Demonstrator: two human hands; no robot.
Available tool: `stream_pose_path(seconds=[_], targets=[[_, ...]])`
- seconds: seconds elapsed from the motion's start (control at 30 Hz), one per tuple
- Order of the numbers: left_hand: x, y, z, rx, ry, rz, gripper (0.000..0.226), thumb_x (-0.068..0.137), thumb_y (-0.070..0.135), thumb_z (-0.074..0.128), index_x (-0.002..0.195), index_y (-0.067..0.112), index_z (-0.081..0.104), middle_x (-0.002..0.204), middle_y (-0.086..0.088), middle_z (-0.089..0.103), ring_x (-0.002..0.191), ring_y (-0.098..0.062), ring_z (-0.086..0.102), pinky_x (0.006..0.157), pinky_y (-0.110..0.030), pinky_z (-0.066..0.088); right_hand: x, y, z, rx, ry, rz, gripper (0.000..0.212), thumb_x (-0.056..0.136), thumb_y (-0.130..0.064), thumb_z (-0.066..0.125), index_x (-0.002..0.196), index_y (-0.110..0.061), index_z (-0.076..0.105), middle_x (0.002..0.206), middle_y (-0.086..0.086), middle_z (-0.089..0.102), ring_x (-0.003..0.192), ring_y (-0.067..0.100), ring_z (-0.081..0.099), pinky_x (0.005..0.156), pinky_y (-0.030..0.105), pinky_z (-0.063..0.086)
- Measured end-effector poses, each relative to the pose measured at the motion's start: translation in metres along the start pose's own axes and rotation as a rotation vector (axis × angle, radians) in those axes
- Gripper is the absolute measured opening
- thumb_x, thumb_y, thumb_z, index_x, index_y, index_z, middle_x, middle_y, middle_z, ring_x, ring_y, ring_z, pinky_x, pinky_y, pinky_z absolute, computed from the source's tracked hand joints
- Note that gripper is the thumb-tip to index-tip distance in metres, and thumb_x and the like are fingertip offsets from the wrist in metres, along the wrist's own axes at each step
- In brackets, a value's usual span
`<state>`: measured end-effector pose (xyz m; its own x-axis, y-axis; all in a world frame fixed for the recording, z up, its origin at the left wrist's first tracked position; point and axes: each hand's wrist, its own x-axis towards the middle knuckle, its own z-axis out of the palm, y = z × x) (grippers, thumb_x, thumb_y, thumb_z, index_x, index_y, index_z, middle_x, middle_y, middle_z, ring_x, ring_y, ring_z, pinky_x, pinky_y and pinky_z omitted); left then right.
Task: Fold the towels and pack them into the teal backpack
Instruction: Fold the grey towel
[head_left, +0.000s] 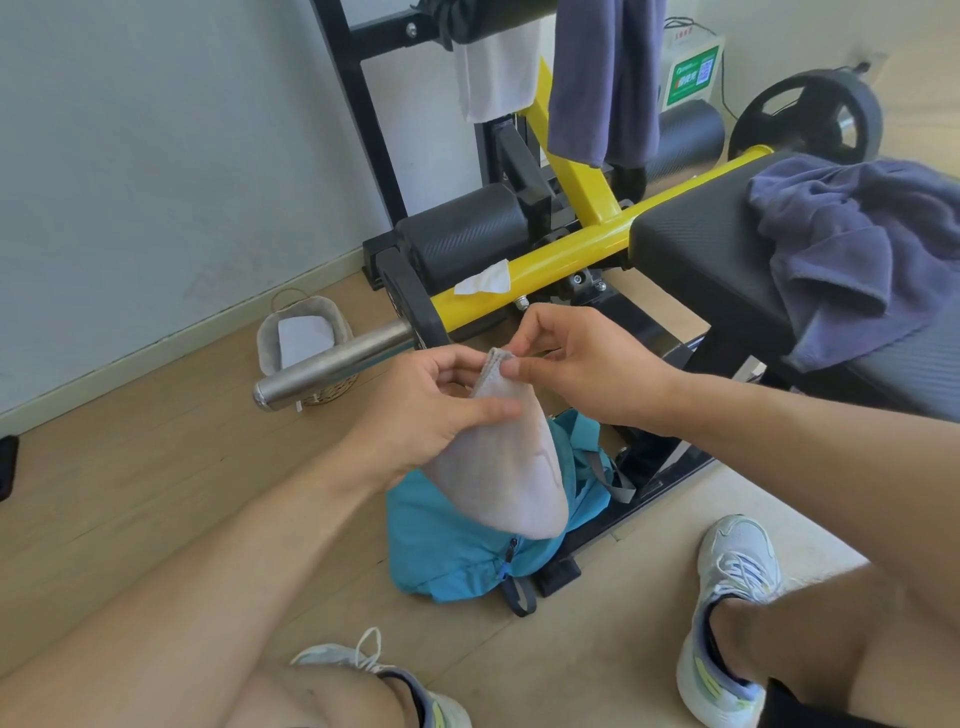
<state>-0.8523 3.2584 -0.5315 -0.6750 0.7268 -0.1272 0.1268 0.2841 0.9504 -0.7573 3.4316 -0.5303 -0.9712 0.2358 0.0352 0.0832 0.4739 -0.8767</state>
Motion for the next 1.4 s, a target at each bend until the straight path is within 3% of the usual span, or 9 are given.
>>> stream_pose_path(seconds=[0.17, 0.33, 0.47, 0.63, 0.73, 0.83, 1.17, 1.27, 1.4], targets=[[0.004, -0.007, -0.002, 0.088, 0.022, 0.080, 0.025, 0.076, 0.014, 0.088, 0.091, 0.031, 0.078, 0.092, -0.002, 0.078, 0.081, -0.010, 0.068, 0.082, -0.035, 0.057, 0.001, 0.001, 0.000, 0.019, -0.036, 0.016, 0.016, 0.094, -0.024, 0.073, 0.104, -0.017, 0.062, 0.100, -0.002, 0.076, 0.097, 0.010, 0.071, 0.097, 0.042, 0.056], [0.006, -0.009, -0.011, 0.112, -0.048, 0.129, 0.019, 0.077, 0.033, 0.080, 0.094, 0.025, 0.076, 0.100, -0.011, 0.075, 0.100, -0.037, 0.068, 0.093, -0.054, 0.053, 0.001, 0.005, -0.007, -0.235, -0.283, 0.002, 0.040, 0.085, -0.033, 0.081, 0.119, -0.024, 0.063, 0.114, -0.009, 0.070, 0.108, 0.008, 0.065, 0.100, 0.037, 0.052], [0.005, -0.010, -0.015, 0.127, -0.149, 0.125, 0.026, 0.079, 0.034, 0.077, 0.098, 0.016, 0.070, 0.100, -0.011, 0.073, 0.094, -0.022, 0.067, 0.093, -0.052, 0.054, 0.000, 0.015, 0.000, -0.357, -0.327, 0.010, 0.038, 0.081, -0.048, 0.079, 0.108, -0.024, 0.069, 0.106, -0.007, 0.072, 0.098, 0.013, 0.067, 0.092, 0.045, 0.055], [0.008, -0.015, -0.026, 0.143, -0.221, 0.054, 0.027, 0.086, 0.027, 0.070, 0.101, 0.009, 0.058, 0.094, -0.011, 0.077, 0.089, -0.021, 0.068, 0.089, -0.043, 0.051, 0.005, 0.025, 0.001, -0.404, -0.375, 0.060, 0.041, 0.078, -0.052, 0.082, 0.102, -0.021, 0.069, 0.101, -0.002, 0.071, 0.094, 0.020, 0.066, 0.087, 0.047, 0.057], [0.009, -0.017, -0.032, 0.124, -0.172, 0.015, 0.024, 0.091, 0.018, 0.071, 0.101, 0.006, 0.053, 0.090, -0.012, 0.077, 0.085, -0.021, 0.066, 0.084, -0.038, 0.049, 0.006, 0.034, 0.003, -0.425, -0.391, 0.077, 0.041, 0.080, -0.054, 0.080, 0.104, -0.022, 0.070, 0.101, -0.002, 0.071, 0.093, 0.020, 0.065, 0.086, 0.045, 0.057], [0.011, -0.020, -0.035, 0.017, -0.048, -0.073, 0.011, 0.096, 0.007, 0.065, 0.096, 0.012, 0.055, 0.098, -0.023, 0.074, 0.088, -0.028, 0.067, 0.083, -0.040, 0.049, 0.007, 0.042, 0.005, -0.350, -0.281, 0.070, 0.036, 0.081, -0.047, 0.081, 0.100, -0.030, 0.056, 0.101, -0.006, 0.067, 0.093, 0.016, 0.064, 0.082, 0.037, 0.055], [0.014, -0.023, -0.033, -0.034, 0.054, -0.020, 0.025, 0.090, 0.037, 0.071, 0.090, 0.020, 0.053, 0.087, -0.013, 0.061, 0.086, -0.023, 0.055, 0.080, -0.041, 0.043, 0.003, 0.042, 0.023, -0.185, -0.131, 0.054, 0.029, 0.084, -0.039, 0.081, 0.089, -0.028, 0.054, 0.097, -0.007, 0.069, 0.091, 0.013, 0.066, 0.086, 0.038, 0.056], [0.014, -0.022, -0.035, 0.080, 0.046, 0.032, 0.043, 0.076, 0.060, 0.071, 0.087, 0.022, 0.053, 0.081, -0.012, 0.058, 0.077, -0.023, 0.049, 0.075, -0.042, 0.040, 0.005, 0.043, 0.029, -0.173, -0.116, 0.064, 0.029, 0.083, -0.042, 0.081, 0.093, -0.029, 0.056, 0.100, -0.008, 0.070, 0.093, 0.012, 0.067, 0.088, 0.042, 0.057], [0.014, -0.022, -0.035, 0.232, 0.100, 0.089, 0.051, 0.075, 0.068, 0.062, 0.088, 0.020, 0.049, 0.069, -0.006, 0.050, 0.066, -0.020, 0.040, 0.066, -0.038, 0.035, 0.006, 0.044, 0.034, -0.132, -0.138, 0.059, 0.028, 0.083, -0.044, 0.081, 0.091, -0.023, 0.063, 0.097, -0.007, 0.074, 0.092, 0.011, 0.070, 0.089, 0.044, 0.057]])
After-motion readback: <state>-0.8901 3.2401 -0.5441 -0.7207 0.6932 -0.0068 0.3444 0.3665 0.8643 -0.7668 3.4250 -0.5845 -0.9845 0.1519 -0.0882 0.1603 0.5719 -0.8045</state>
